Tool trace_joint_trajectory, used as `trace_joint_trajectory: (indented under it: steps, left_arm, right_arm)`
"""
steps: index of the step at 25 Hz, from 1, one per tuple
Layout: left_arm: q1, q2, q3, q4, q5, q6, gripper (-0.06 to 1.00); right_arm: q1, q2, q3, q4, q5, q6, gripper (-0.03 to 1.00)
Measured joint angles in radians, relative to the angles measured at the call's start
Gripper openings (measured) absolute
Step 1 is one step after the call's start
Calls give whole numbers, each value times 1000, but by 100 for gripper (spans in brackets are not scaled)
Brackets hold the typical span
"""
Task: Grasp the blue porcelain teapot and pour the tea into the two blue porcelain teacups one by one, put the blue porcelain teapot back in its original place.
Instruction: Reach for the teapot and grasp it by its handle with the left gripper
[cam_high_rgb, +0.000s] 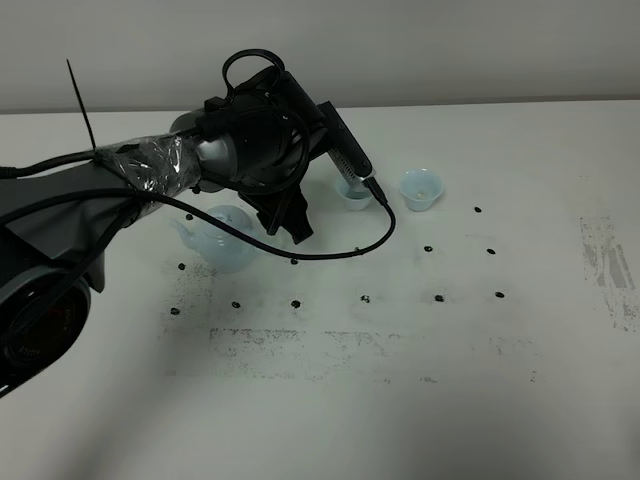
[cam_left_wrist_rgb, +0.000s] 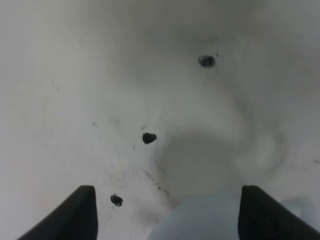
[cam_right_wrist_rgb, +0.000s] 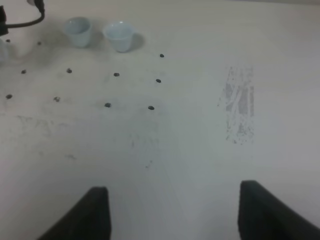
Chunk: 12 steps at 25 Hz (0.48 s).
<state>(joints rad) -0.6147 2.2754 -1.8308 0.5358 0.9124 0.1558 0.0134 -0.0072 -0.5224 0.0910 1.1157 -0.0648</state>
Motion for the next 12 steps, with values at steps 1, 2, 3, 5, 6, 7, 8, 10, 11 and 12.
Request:
trace_joint_trajectory:
  steps: [1, 2, 3, 5, 6, 7, 8, 10, 11, 12]
  left_arm:
    - [0, 0, 0, 0, 6, 9, 61]
    - [0, 0, 0, 0, 10, 12, 61]
    - [0, 0, 0, 0, 14, 17, 61]
    - [0, 0, 0, -4, 16, 27, 61]
    - [0, 0, 0, -8, 17, 37, 61]
    - [0, 0, 0, -13, 17, 43, 61]
    - [0, 0, 0, -18, 17, 50, 61]
    - [-3, 0, 0, -27, 18, 63, 61]
    - [-4, 0, 0, -28, 18, 68, 61]
    - [-6, 0, 0, -30, 15, 69, 61]
  right_arm:
    - [0, 0, 0, 0, 0, 0, 57]
    - [0, 0, 0, 0, 0, 0, 57]
    - [0, 0, 0, 0, 0, 0, 57]
    - [0, 0, 0, 0, 0, 0, 57]
    - [0, 0, 0, 0, 0, 0, 57]
    - [0, 0, 0, 0, 0, 0, 57]
    - [0, 0, 0, 0, 0, 0, 57]
    - [0, 0, 0, 0, 0, 0, 57]
    - [0, 0, 0, 0, 0, 0, 57]
    - [0, 0, 0, 0, 0, 0, 57]
